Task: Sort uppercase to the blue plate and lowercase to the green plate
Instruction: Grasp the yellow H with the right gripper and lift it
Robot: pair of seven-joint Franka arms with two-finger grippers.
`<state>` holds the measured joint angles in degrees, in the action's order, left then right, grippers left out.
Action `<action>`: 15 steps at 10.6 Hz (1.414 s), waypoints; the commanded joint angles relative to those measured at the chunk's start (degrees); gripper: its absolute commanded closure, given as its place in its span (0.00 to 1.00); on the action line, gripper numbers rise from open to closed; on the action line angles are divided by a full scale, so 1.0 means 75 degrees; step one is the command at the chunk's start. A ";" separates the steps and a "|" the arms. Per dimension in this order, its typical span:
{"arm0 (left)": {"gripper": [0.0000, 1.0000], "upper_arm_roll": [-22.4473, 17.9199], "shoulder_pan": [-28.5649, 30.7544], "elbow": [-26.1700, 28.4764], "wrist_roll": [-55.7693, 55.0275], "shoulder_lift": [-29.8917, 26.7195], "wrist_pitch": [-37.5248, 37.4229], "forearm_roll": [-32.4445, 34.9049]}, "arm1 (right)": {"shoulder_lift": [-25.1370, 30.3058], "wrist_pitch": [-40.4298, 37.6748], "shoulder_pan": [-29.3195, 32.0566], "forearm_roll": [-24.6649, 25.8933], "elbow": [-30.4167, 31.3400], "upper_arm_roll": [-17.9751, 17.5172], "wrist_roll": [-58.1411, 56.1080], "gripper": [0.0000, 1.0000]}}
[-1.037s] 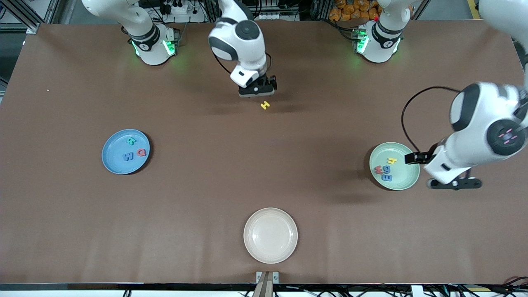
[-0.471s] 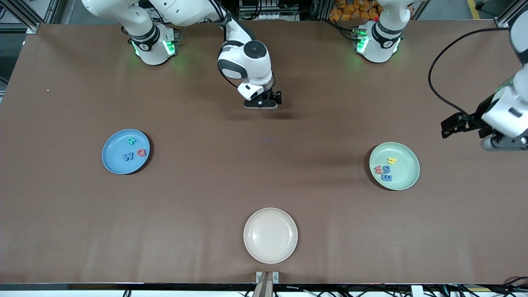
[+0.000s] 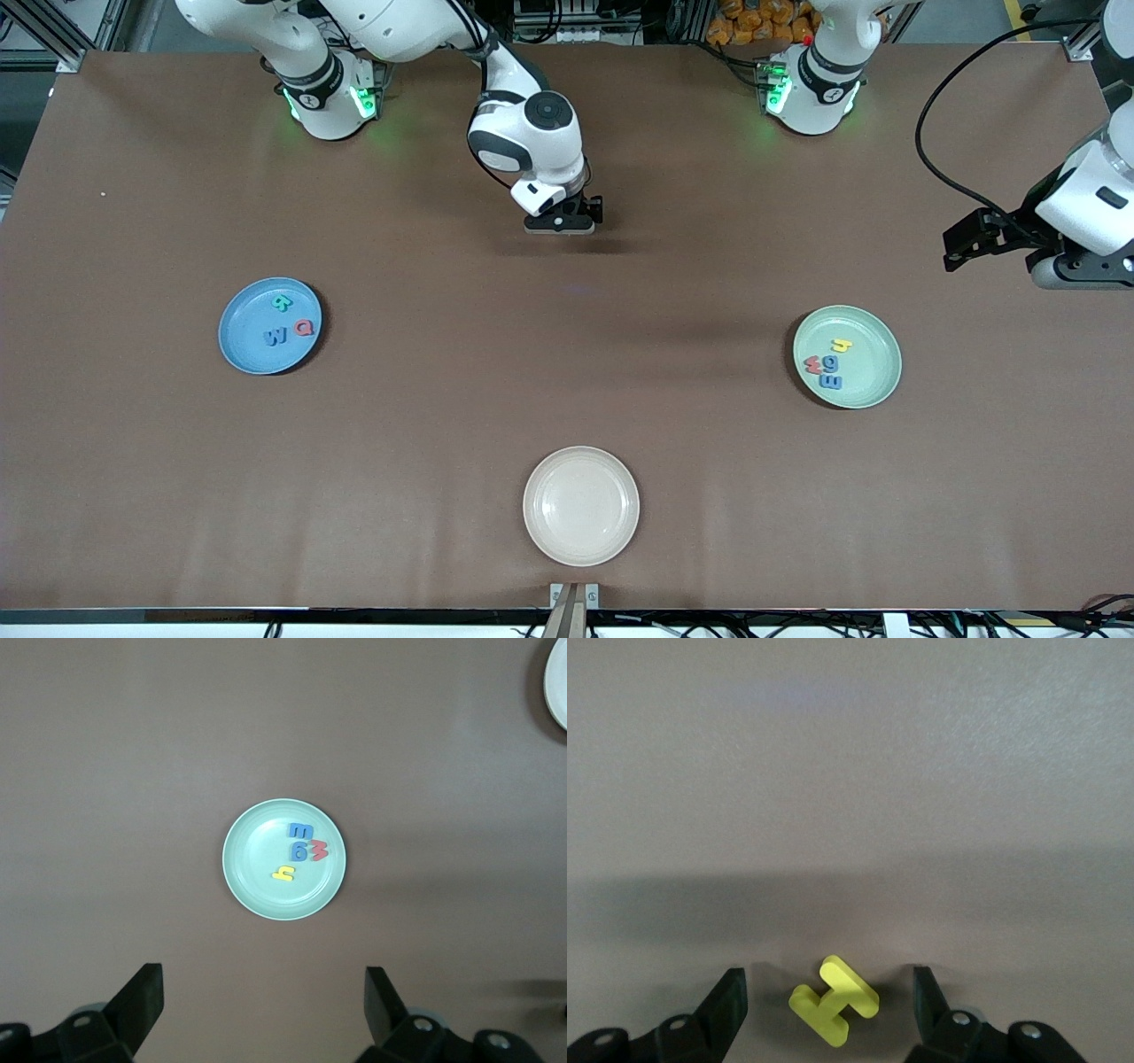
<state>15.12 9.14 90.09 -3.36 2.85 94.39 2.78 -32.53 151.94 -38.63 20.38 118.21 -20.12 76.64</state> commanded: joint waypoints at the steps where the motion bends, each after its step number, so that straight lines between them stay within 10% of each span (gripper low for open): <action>1: 0.00 -0.0141 0.0024 0.0129 0.0016 -0.0228 -0.0163 -0.0508 | -0.0103 0.0120 0.0053 0.0212 0.0024 -0.0130 0.0281 0.17; 7: 0.00 -0.1135 -0.0935 0.0141 -0.0664 -0.0732 -0.0843 -0.0628 | -0.0150 0.0120 0.0053 0.0212 0.0071 -0.0142 0.0281 0.41; 15: 0.00 -0.1044 -0.1231 -0.0012 -0.1111 -0.0603 -0.0843 -0.0418 | -0.0150 0.0108 0.0053 0.0212 0.0071 -0.0142 0.0222 0.63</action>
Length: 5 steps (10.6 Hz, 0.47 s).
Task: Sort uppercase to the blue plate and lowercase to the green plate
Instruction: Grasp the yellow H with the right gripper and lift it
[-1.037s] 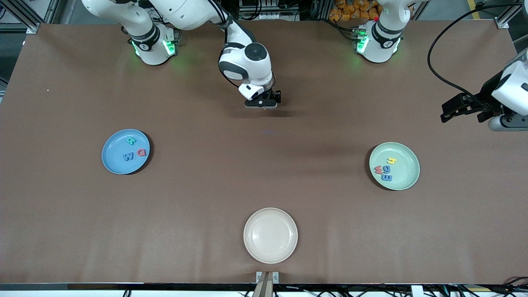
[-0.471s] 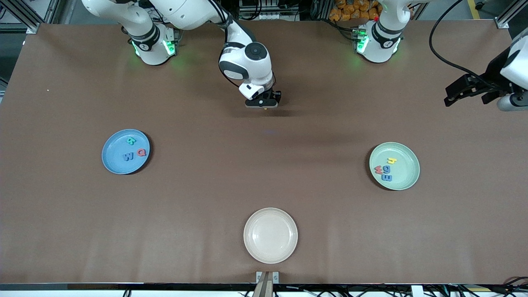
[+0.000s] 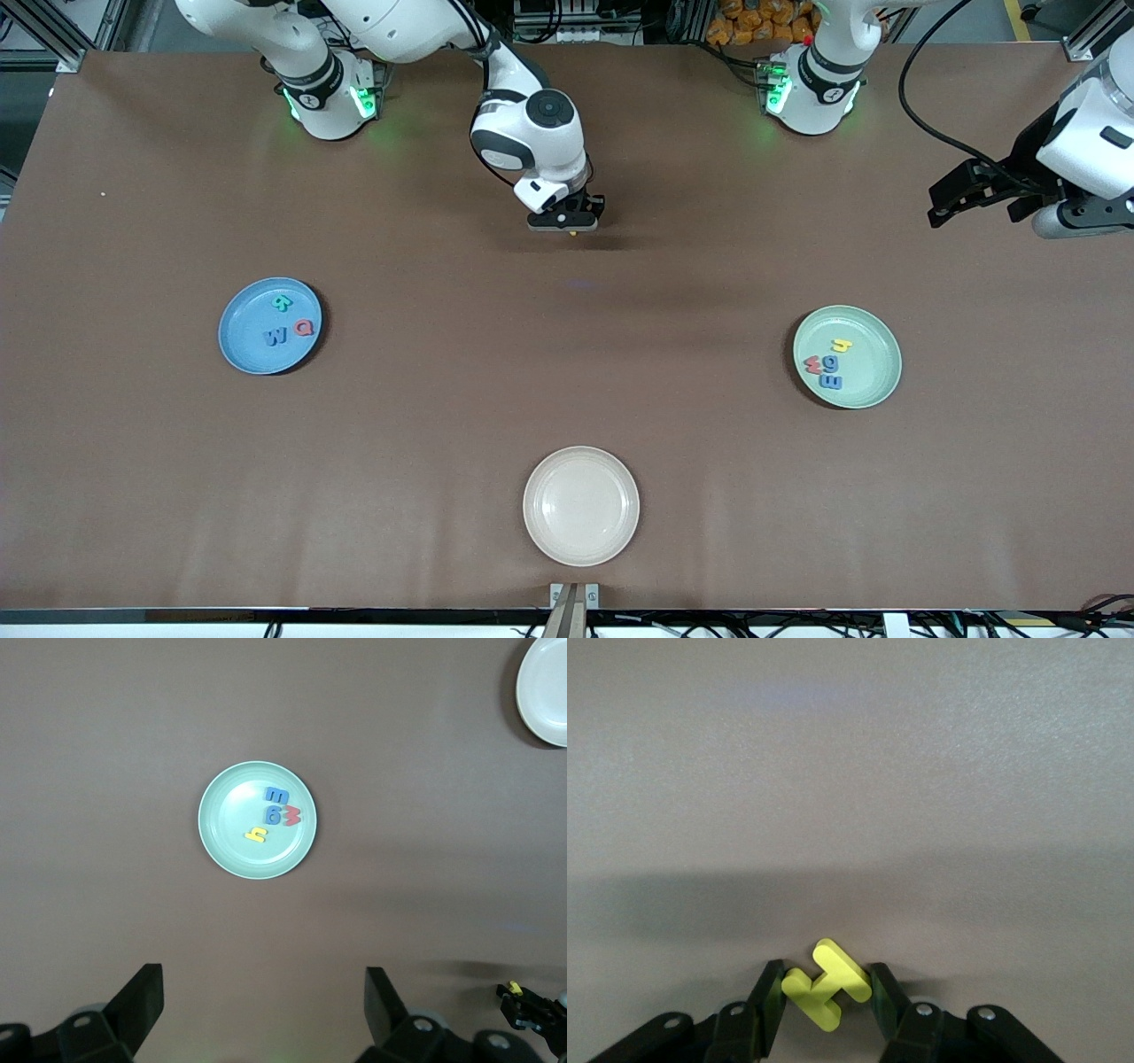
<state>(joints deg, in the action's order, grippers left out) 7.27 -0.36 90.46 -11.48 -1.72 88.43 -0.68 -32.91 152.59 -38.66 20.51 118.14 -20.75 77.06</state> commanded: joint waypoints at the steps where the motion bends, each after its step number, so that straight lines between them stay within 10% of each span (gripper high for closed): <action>1: 0.00 0.0130 0.0094 -0.0062 0.0019 0.0006 -0.0048 0.0183 | -0.0089 0.0010 0.0057 0.0195 0.0080 -0.0057 0.0155 0.64; 5: 0.00 0.0237 0.0142 -0.0074 0.0464 -0.0006 -0.0048 0.0442 | 0.0017 -0.0119 0.0208 0.0195 -0.0014 -0.0116 -0.0054 0.65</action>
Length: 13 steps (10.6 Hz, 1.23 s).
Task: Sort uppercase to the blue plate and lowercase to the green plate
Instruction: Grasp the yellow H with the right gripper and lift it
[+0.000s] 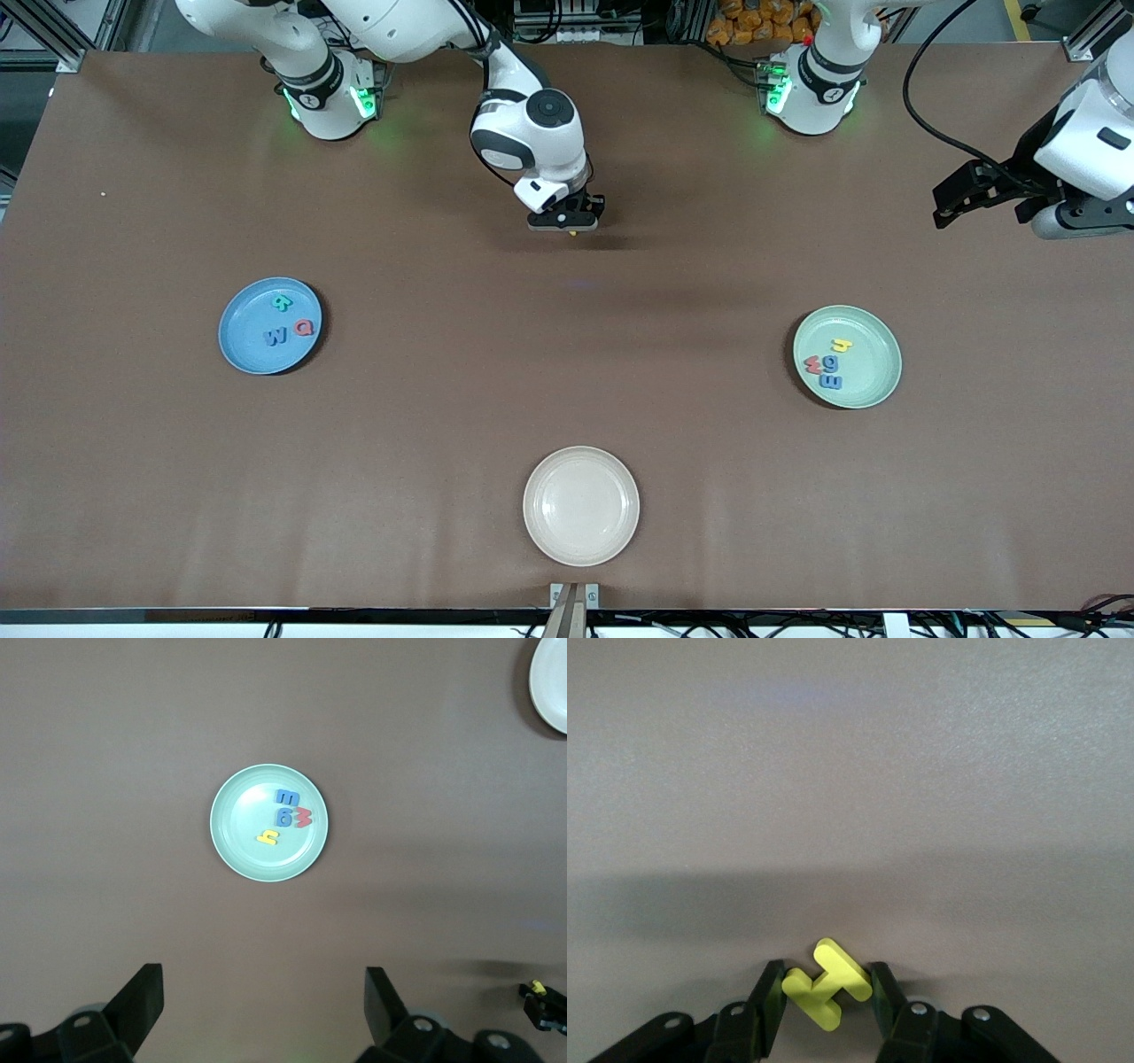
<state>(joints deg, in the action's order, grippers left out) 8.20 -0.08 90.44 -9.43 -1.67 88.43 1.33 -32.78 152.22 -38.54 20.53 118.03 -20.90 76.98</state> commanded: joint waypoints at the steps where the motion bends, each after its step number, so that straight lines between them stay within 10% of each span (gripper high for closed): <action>1: 0.00 0.0114 0.0093 -0.0071 0.0133 -0.0011 -0.0048 0.0175 | 0.0022 -0.0256 0.0333 0.0193 -0.0023 -0.0143 -0.0265 0.67; 7: 0.00 0.0102 0.0058 -0.0059 0.0050 0.0082 0.0034 0.0034 | 0.0105 -0.1123 0.0720 -0.0052 -0.0397 -0.0202 -0.1331 0.69; 10: 0.00 0.0102 0.0081 -0.0059 0.0050 0.0106 0.0046 0.0034 | 0.0291 -0.2630 0.0744 -0.1220 -0.1110 -0.0121 -0.2781 0.69; 13: 0.00 0.0102 0.0035 -0.0059 0.0050 0.0141 0.0280 0.0034 | 0.0690 -0.3536 0.0756 -0.1635 -0.1171 0.0685 -0.4573 0.69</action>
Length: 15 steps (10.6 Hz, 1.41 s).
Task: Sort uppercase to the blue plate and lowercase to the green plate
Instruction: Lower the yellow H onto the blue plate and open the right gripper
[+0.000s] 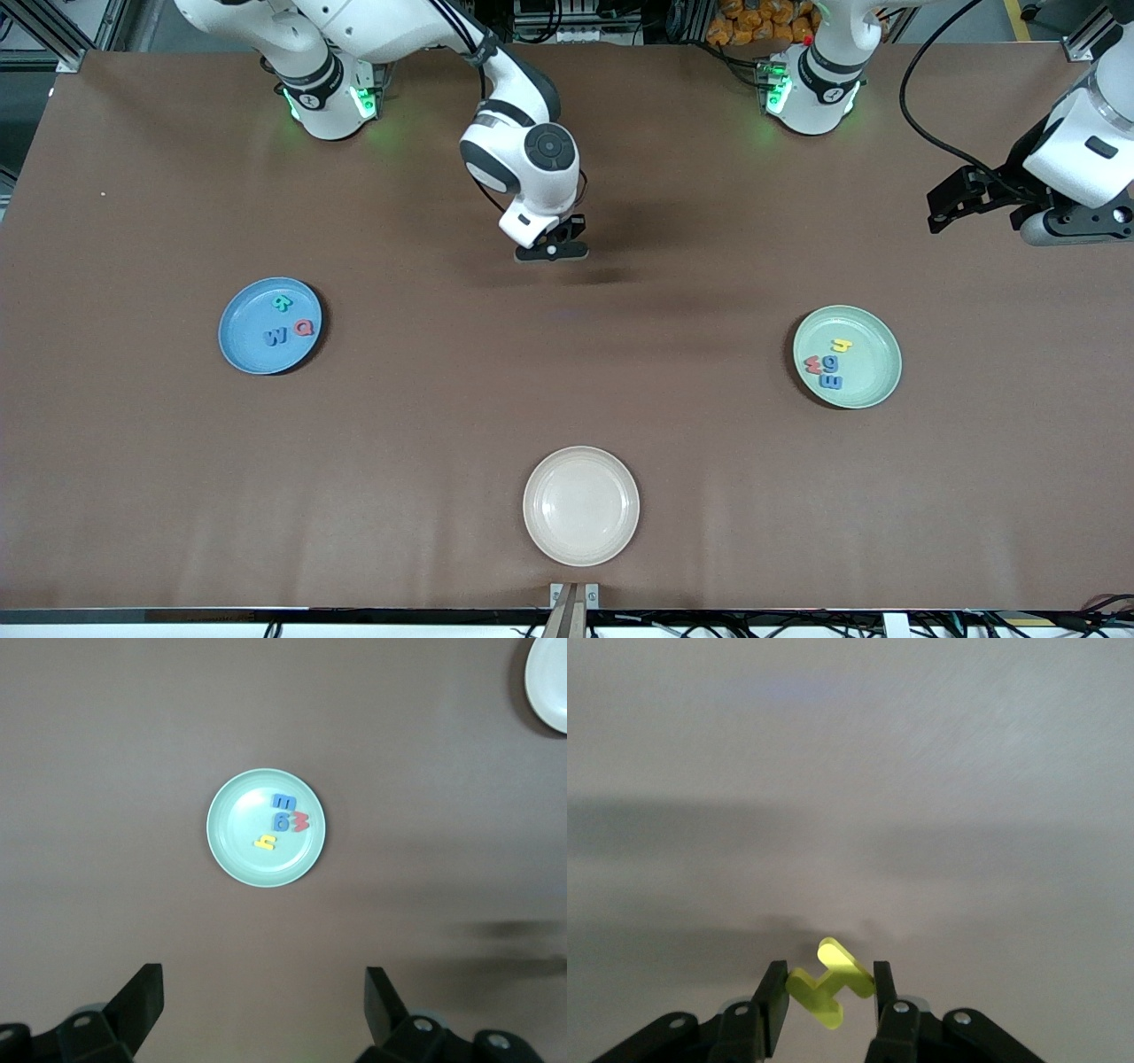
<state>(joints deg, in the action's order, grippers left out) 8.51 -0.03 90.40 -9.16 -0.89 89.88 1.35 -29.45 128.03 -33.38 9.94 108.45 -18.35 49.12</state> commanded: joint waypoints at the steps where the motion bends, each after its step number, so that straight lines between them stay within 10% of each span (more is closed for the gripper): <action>1: 0.00 0.0061 0.0005 -0.0054 0.0014 0.0071 0.0086 0.0031 | 0.0398 -0.0544 0.0068 -0.0235 0.0107 0.0720 -0.1596 0.69; 9: 0.00 0.0061 0.0028 -0.0054 0.0014 0.0072 0.0086 0.0042 | 0.0845 -0.1414 0.0114 -0.0223 0.0154 0.4306 -0.7914 0.67; 15: 0.00 0.0061 0.0028 -0.0054 0.0014 0.0072 0.0086 0.0042 | 0.0681 -0.0785 0.0454 -0.0223 0.1451 0.5598 -0.9676 0.63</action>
<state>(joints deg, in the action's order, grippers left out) 8.71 -0.05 90.39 -9.16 -0.39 90.28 1.35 -24.87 119.33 -30.31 9.13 116.15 21.89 -20.00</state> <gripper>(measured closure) 0.000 0.568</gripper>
